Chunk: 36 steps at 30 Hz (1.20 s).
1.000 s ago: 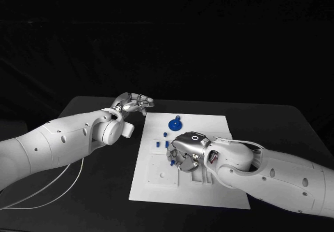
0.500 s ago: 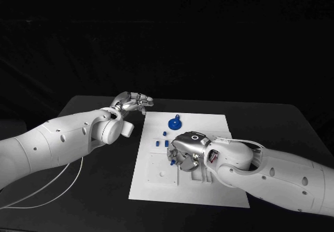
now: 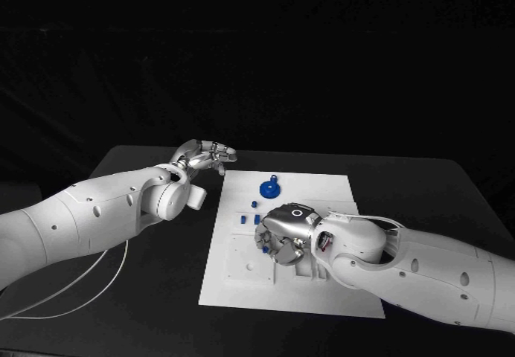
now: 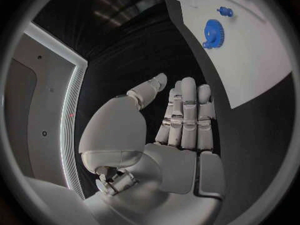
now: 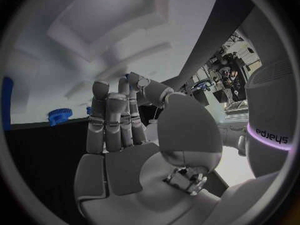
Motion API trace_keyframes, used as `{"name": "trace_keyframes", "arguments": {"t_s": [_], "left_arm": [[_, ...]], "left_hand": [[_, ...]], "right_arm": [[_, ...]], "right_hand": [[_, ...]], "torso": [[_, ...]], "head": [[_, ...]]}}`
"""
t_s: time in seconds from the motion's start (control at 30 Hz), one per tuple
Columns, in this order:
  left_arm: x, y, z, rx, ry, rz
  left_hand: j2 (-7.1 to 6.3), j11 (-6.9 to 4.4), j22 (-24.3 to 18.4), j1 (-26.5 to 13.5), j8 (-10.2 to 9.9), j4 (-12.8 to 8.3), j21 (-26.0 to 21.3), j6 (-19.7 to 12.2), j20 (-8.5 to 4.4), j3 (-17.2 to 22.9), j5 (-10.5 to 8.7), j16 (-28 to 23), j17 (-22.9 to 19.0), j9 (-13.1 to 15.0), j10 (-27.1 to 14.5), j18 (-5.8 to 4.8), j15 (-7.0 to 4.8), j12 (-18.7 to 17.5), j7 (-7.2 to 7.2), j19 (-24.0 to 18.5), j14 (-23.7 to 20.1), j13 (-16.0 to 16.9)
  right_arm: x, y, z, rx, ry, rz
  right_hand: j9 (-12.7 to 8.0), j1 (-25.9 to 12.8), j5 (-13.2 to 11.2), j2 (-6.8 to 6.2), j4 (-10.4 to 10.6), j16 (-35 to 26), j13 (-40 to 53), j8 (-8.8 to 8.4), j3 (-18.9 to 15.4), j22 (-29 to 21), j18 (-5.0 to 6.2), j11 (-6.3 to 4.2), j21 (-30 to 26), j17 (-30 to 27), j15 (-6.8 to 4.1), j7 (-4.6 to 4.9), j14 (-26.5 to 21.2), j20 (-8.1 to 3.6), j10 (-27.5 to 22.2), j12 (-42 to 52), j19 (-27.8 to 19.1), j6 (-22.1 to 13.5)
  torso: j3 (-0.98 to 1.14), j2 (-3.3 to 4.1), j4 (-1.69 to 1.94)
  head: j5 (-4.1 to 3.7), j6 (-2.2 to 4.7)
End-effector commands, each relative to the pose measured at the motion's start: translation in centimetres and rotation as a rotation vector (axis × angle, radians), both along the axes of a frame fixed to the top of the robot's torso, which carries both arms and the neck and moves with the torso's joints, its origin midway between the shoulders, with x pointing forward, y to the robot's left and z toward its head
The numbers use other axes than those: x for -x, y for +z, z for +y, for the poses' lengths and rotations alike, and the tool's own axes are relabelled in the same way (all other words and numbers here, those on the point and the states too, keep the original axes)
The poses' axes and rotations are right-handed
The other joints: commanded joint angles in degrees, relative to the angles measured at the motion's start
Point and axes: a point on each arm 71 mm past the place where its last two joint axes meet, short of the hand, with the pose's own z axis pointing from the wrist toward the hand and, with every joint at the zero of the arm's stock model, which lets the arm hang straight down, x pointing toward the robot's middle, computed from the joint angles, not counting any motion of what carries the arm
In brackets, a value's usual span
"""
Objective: Assemble the parts on the task board
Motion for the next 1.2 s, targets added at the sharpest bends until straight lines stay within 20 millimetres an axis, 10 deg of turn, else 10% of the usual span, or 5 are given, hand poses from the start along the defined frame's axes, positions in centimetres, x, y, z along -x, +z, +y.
{"name": "trace_keyframes", "arguments": {"t_s": [0.03,0.5,0.63,1.2], "left_arm": [[0.0,0.1,-0.2,0.01,-0.008,-0.006],[0.0,0.1,-0.1,0.01,-0.009,-0.003],[0.0,0.1,-0.1,0.01,-0.01,-0.002],[0.0,0.1,0.1,0.008,-0.004,-0.003]], "left_hand": [[0.02,0.35,0.1,-0.4,0.3,-0.1,-0.1,-0.5,-0.65,-0.2,0.26,-0.2,0.1,0.1,-0.2,0.78,0.04,-0.1,0.06,0.1,0.2,0.1],[0.01,0.35,0.1,-0.4,0.3,-0.1,-0.1,-0.5,-0.64,-0.2,0.25,-0.3,0.1,0.1,-0.3,0.78,0.04,-0.1,0.07,0.1,0.2,0.1],[0.03,0.35,0.1,-0.4,0.3,-0.1,-0.1,-0.5,-0.64,-0.2,0.26,-0.3,0.1,0.1,-0.3,0.78,0.04,-0.1,0.07,0.1,0.2,0.1],[0.02,0.37,0.2,-0.4,0.3,-0.1,-0.1,-0.6,-0.63,-0.2,0.24,-0.3,0.2,0.1,-0.3,0.78,0.05,-0.1,0.08,0.1,0.2,0.1]], "right_arm": [[0.2,-0.5,0.0,0.026,0.007,0.006],[-0.2,-0.5,-0.7,-0.037,-0.023,0.055],[-0.2,-0.2,-1.0,-0.082,-0.033,0.046],[-0.9,2.8,-5.0,-0.205,-0.123,0.081]], "right_hand": [[0.1,-0.6,0.7,0.14,0.0,0.4,0.2,0.08,-0.5,1.2,0.8,0.09,0.2,-0.1,-0.33,0.04,-0.1,-0.37,0.2,-0.5,-0.3,0.4],[-0.3,-3.7,7.6,-1.39,-0.1,0.2,-0.4,-2.36,-6.5,0.9,0.8,1.8,0.1,-1.1,1.29,1.86,-0.8,-0.04,-3.9,-4.1,-1.3,-3.9],[-1.4,-4.2,10.3,-3.09,-0.1,0.2,-2.6,-4.61,-10.2,0.8,0.8,3.98,-0.2,-1.4,3.39,3.73,-1.0,0.12,-9.6,-7.9,-1.7,-8.2],[-2.0,-3.0,10.1,-3.84,0.2,1.2,-5.6,-5.14,-13.0,0.6,0.8,5.22,-0.4,-1.7,4.6,4.57,-1.2,0.21,-11.5,-9.8,-1.3,-10.2]], "torso": [[-0.03,-0.01,0.05],[-0.02,-0.05,0.02],[-0.01,-0.03,-0.02],[0.05,-0.12,-0.12]], "head": [[0.01,-0.02],[0.01,0.05],[-0.07,0.11],[-0.61,1.24]]}}
